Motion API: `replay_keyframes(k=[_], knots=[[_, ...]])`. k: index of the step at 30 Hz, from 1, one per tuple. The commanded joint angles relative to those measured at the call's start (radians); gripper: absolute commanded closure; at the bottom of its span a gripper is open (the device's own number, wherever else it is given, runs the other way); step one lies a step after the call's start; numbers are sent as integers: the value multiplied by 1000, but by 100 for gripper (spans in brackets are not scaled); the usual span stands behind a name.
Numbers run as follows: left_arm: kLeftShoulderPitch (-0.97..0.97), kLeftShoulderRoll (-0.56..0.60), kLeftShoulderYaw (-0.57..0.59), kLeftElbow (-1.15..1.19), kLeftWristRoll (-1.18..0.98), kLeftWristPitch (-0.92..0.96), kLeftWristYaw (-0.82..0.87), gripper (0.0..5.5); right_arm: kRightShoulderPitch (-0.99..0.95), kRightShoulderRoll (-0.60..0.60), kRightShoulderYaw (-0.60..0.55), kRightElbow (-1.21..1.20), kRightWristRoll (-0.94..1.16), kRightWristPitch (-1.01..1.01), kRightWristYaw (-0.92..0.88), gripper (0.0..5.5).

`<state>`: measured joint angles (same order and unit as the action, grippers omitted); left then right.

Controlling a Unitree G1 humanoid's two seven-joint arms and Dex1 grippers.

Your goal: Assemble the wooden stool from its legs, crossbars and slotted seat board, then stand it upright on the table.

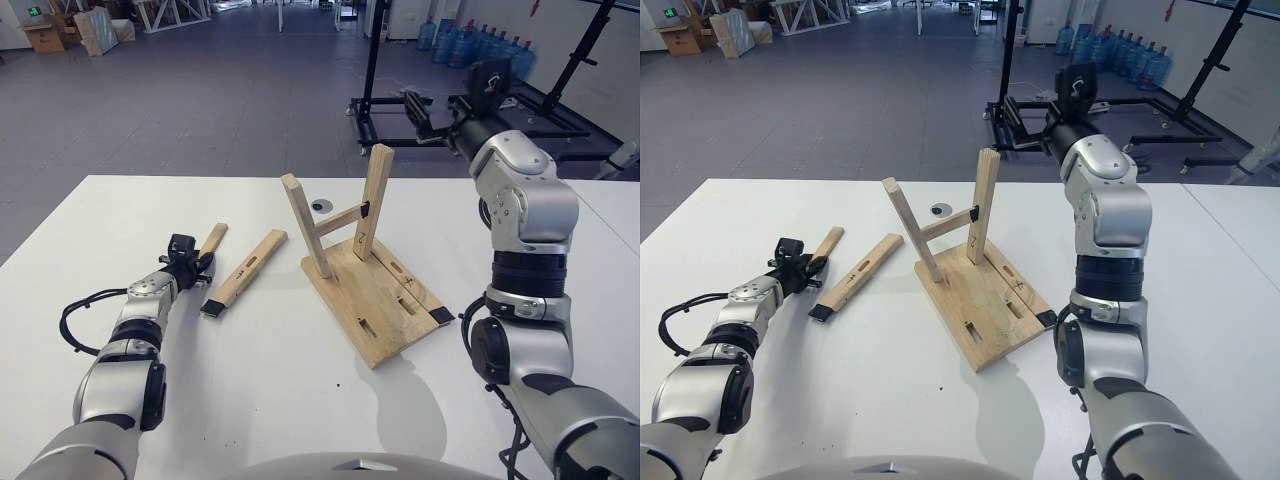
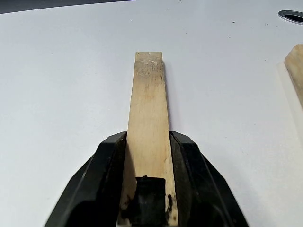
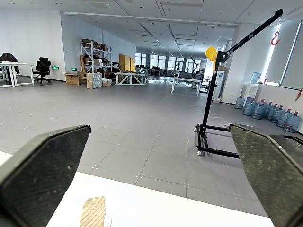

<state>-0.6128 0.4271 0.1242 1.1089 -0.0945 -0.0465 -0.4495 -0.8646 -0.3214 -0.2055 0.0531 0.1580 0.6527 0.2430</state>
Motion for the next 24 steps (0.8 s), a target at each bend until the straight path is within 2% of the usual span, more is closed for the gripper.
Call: replay_keyframes(k=[1, 4, 6, 9, 11, 13, 16, 19, 24], knots=[[-3, -1, 18, -23, -6, 4, 19, 423, -22, -15, -3, 19, 9, -7, -9, 10], [16, 6, 67, -176, -58, -21, 23, 423, -24, -20, -14, 46, 12, -20, -15, 10], [97, 4, 100, -501, -115, 12, 29, 423, -50, -36, -72, 96, 52, -18, -14, 10], [197, 19, 86, -978, -159, 110, 32, 423, -141, -41, -247, 162, 290, 146, 51, 10], [195, 23, 62, -1132, -191, 179, 22, 423, -182, -33, -322, 159, 455, 308, 95, 10], [153, 13, 37, -1238, -225, 249, 26, 423, -211, 28, -350, 119, 619, 460, 98, 10], [78, -12, 7, -1331, -268, 338, 35, 423, -206, 191, -384, 81, 810, 614, -6, 10], [28, -40, -25, -1378, -322, 415, 30, 423, -153, 297, -348, -5, 876, 653, -105, 10], [12, -60, -59, -1391, -312, 451, 44, 423, -138, 346, -341, -22, 920, 611, -194, 10]])
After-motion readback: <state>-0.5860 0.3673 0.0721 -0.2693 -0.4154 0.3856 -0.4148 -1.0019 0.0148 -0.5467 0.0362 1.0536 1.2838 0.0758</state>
